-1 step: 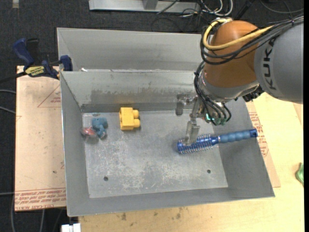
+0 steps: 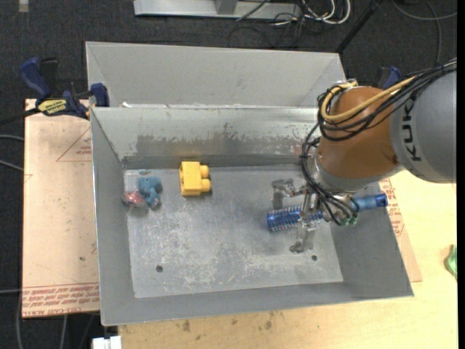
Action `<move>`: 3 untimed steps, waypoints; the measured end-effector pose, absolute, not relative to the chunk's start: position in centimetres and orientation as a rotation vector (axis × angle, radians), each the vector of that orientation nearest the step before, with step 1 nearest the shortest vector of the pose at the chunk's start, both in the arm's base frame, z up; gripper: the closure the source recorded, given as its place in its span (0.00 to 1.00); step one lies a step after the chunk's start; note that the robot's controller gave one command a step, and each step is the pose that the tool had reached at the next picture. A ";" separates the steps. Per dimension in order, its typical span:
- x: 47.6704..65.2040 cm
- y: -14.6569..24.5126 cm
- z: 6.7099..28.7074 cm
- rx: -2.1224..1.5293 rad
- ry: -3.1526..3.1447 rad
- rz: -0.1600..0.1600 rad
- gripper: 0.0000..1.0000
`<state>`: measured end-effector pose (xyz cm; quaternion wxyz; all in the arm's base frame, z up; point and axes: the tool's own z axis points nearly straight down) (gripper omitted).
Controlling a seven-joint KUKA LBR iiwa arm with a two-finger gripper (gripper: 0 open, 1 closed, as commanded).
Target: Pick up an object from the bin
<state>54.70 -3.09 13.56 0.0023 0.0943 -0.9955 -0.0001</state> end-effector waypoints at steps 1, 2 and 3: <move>58.3 -5.1 6.6 0.435 -3.110 -0.001 0.00; 58.4 -4.9 7.0 0.436 -3.113 -0.003 1.00; 58.6 -3.4 27.3 0.382 -3.129 0.002 1.00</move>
Offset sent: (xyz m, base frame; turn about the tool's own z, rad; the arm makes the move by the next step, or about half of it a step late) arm 0.0364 -0.0194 -0.0656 -0.0920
